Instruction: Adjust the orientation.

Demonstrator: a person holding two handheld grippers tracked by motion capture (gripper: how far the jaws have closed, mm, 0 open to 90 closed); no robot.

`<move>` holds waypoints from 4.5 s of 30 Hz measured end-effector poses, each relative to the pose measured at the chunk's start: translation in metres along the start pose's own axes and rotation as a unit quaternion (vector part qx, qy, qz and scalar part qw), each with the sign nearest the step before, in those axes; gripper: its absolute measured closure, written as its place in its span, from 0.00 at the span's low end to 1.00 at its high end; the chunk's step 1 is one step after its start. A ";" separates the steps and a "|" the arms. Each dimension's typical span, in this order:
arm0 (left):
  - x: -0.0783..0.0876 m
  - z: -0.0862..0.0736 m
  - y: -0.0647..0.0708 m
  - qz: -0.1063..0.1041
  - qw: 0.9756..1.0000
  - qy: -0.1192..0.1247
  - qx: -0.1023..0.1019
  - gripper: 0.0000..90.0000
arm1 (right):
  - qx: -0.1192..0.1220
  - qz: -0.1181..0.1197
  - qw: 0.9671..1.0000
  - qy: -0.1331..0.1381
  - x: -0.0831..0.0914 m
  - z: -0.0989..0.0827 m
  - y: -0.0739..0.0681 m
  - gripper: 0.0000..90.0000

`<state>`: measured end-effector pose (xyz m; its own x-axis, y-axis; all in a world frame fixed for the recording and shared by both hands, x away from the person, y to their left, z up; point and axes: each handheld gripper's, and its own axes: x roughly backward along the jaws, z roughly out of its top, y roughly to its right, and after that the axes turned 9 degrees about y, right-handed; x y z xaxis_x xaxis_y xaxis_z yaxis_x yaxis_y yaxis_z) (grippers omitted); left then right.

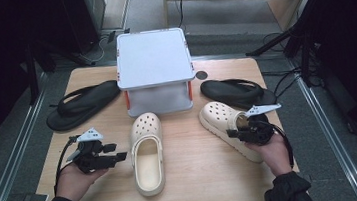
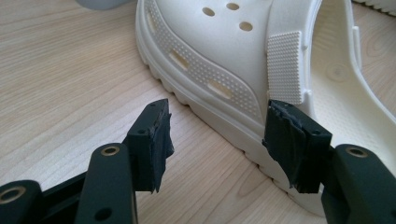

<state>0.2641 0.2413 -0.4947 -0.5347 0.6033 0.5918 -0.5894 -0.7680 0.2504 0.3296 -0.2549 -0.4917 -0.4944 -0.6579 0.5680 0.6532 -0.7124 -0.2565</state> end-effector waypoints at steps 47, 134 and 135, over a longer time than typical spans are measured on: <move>0.011 -0.014 0.003 0.010 1.000 0.005 0.020 0.46 | 0.086 0.037 0.996 0.002 -0.056 0.045 -0.081 0.87; -0.043 0.007 -0.011 0.001 0.999 -0.034 0.012 0.97 | 0.076 0.039 0.996 -0.008 -0.070 0.043 -0.021 1.00; -0.043 0.007 -0.010 0.001 0.999 -0.035 0.010 0.98 | 0.077 0.040 0.996 -0.009 -0.071 0.043 -0.022 1.00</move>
<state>0.2968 0.2217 -0.5174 -0.4923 0.5853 0.6443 -0.5749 -0.7744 0.2642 0.3750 -0.1824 -0.4925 -0.4283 -0.7055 0.5646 0.7708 -0.6114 -0.1791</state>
